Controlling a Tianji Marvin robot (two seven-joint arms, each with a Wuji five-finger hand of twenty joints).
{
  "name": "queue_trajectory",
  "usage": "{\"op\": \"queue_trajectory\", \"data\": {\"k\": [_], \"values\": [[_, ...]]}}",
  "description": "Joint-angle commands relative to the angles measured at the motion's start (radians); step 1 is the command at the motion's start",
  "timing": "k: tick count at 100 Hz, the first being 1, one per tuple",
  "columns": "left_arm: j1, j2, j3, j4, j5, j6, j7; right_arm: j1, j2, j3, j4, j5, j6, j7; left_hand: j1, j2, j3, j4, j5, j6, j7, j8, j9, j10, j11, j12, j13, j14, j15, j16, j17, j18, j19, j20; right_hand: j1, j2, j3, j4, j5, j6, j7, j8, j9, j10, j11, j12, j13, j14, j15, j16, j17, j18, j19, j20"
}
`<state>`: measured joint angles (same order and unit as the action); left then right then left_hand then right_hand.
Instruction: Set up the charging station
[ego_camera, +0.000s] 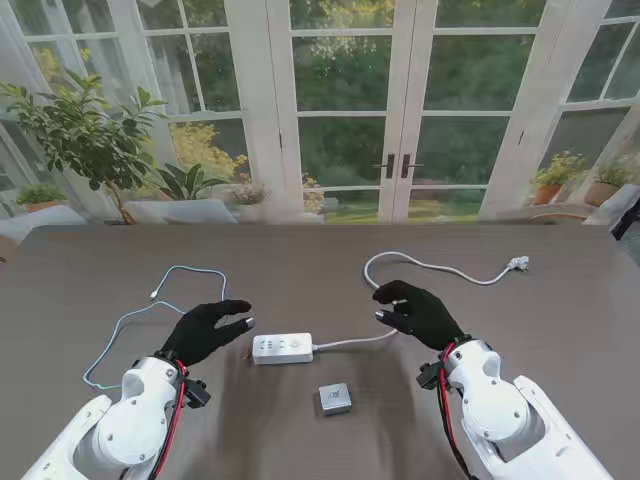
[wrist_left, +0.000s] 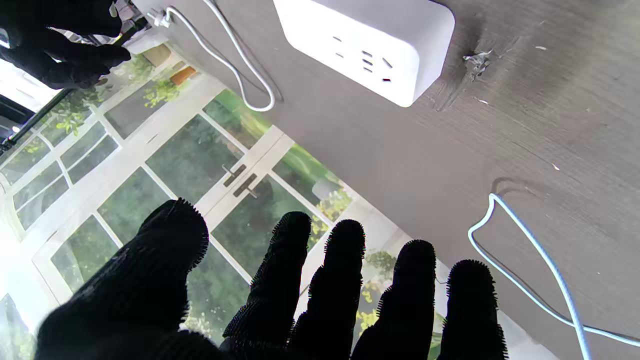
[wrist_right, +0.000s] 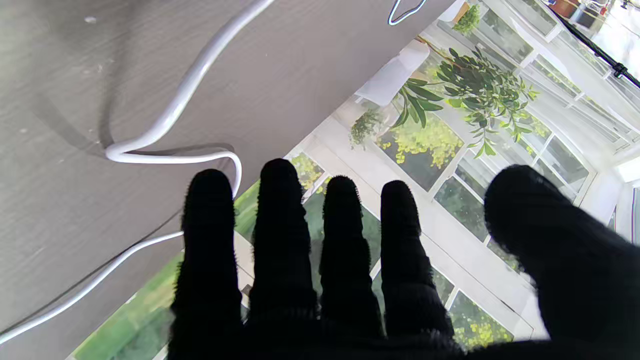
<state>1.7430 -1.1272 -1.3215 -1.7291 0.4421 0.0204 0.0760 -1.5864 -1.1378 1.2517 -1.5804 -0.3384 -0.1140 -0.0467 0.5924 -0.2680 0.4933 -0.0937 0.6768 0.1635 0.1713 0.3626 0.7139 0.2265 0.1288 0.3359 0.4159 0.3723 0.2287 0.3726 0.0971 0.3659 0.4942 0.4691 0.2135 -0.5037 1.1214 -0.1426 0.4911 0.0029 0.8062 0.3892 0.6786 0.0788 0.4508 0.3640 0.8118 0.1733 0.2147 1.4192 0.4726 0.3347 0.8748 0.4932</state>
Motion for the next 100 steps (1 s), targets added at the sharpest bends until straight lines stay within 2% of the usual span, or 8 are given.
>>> {"op": "queue_trajectory", "data": {"k": [1,33,47,80,100], "values": [[0.001,-0.006,0.001,-0.004,-0.003,-0.002,-0.018,-0.007,0.000,0.000,-0.007,-0.003,-0.004,0.012,-0.030,-0.012,0.016,0.020,0.012,-0.012,-0.001,-0.005,0.000,-0.020,-0.002,-0.008,0.006,-0.006,-0.002,-0.011,-0.011,-0.008,0.014,0.015,-0.031,-0.021,-0.011,0.014,-0.016,-0.009,-0.143,-0.008,-0.027,-0.016,0.006,-0.002,-0.026,-0.010,0.007,-1.124,-0.003,-0.023,-0.020,-0.010],[0.001,-0.001,0.001,-0.016,-0.003,-0.004,-0.040,-0.004,0.001,0.001,-0.004,-0.003,-0.004,0.017,-0.031,-0.011,0.022,0.019,0.025,-0.010,0.005,-0.003,0.017,-0.011,0.003,-0.006,0.017,-0.006,0.002,-0.011,-0.005,-0.005,0.025,0.010,-0.033,-0.014,-0.015,0.015,-0.015,-0.009,-0.142,-0.010,-0.025,-0.015,0.005,-0.002,-0.019,-0.006,0.012,-1.121,0.001,-0.020,-0.017,-0.008],[0.018,0.005,-0.009,-0.052,0.032,0.011,-0.054,-0.001,0.000,0.002,-0.001,-0.001,0.002,0.018,-0.031,-0.010,0.023,0.019,0.030,-0.012,0.007,-0.002,0.027,-0.012,0.006,-0.004,0.027,-0.008,0.007,-0.010,-0.001,-0.007,0.033,0.009,-0.032,-0.012,-0.015,0.016,-0.012,-0.004,-0.142,-0.010,-0.022,-0.009,0.005,-0.002,-0.016,-0.004,0.016,-1.119,-0.001,-0.018,-0.016,-0.007],[0.152,0.019,-0.096,-0.188,0.095,0.061,-0.108,-0.013,0.002,0.005,-0.016,0.005,0.003,0.023,-0.028,-0.009,0.025,0.018,0.036,-0.012,0.010,0.000,0.030,-0.009,0.005,-0.003,0.036,-0.010,0.013,-0.008,0.000,-0.006,0.055,0.006,-0.032,-0.008,-0.017,0.016,-0.003,-0.001,-0.142,-0.010,-0.009,-0.005,0.006,0.000,-0.006,-0.001,0.022,-1.113,0.005,-0.013,-0.009,-0.004],[0.255,0.038,-0.177,-0.288,0.177,0.078,-0.204,-0.017,0.003,0.003,-0.021,0.013,0.000,0.032,-0.026,-0.013,0.028,0.018,0.044,-0.013,0.014,0.002,0.036,-0.012,0.008,-0.001,0.052,-0.018,0.022,-0.005,0.014,-0.009,0.085,0.011,-0.033,-0.005,-0.020,0.017,0.000,0.002,-0.142,-0.010,-0.006,-0.001,0.005,0.001,-0.003,0.000,0.024,-1.111,0.006,-0.013,-0.008,-0.002]]}}
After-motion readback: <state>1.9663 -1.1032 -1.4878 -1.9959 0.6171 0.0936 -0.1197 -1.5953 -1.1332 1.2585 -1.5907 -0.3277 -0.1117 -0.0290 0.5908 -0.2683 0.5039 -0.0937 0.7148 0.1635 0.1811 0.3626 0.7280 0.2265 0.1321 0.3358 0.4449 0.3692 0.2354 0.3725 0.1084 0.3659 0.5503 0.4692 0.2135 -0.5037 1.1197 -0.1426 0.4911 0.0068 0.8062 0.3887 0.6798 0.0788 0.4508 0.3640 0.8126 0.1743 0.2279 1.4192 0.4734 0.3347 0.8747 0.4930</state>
